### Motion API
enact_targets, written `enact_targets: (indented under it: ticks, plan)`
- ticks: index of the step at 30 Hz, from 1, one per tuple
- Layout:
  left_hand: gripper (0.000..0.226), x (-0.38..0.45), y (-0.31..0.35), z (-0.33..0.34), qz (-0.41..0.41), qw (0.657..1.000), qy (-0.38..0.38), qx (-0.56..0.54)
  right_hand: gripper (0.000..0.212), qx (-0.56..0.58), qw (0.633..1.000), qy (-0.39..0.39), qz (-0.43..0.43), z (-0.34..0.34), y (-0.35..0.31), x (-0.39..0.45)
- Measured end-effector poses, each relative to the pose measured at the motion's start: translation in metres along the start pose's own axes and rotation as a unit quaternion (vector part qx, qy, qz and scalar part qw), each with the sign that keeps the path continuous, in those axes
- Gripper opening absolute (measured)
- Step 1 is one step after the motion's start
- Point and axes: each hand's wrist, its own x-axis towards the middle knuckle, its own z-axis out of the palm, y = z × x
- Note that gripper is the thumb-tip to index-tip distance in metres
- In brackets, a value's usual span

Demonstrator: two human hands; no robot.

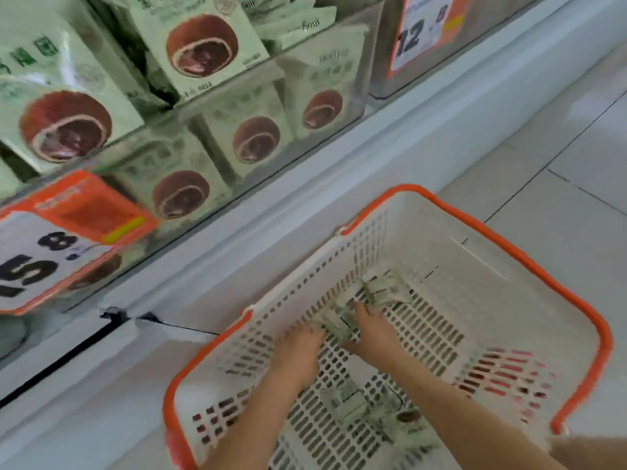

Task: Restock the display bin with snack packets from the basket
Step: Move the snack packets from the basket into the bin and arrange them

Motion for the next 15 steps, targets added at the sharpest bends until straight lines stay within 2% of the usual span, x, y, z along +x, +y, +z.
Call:
enact_targets:
  ticks: [2,5,10,12,13,15]
  plan:
    - [0.050,0.007,-0.002,0.001,-0.004,1.000,-0.007,-0.014,0.077,-0.030,0.999,0.009,-0.002,0.006,-0.010,0.014]
    - [0.042,0.011,-0.005,0.002,0.000,1.000,-0.022,-0.001,0.074,-0.028,0.998,0.026,0.041,0.013,-0.022,0.025]
    - [0.039,0.003,-0.005,-0.004,-0.002,0.998,-0.018,-0.056,0.075,-0.019,0.996,0.002,0.089,0.023,-0.023,0.016]
    - [0.043,-0.007,-0.002,-0.008,-0.018,0.992,0.000,-0.124,0.052,0.136,0.986,0.018,0.097,0.014,-0.022,-0.001]
    - [0.049,-0.012,-0.001,-0.012,-0.038,0.983,0.008,-0.182,0.038,0.259,0.961,-0.004,0.099,0.004,-0.023,-0.013]
    - [0.074,-0.022,-0.001,-0.023,-0.067,0.948,-0.004,-0.312,0.030,0.462,0.878,-0.085,0.087,-0.019,-0.024,-0.039]
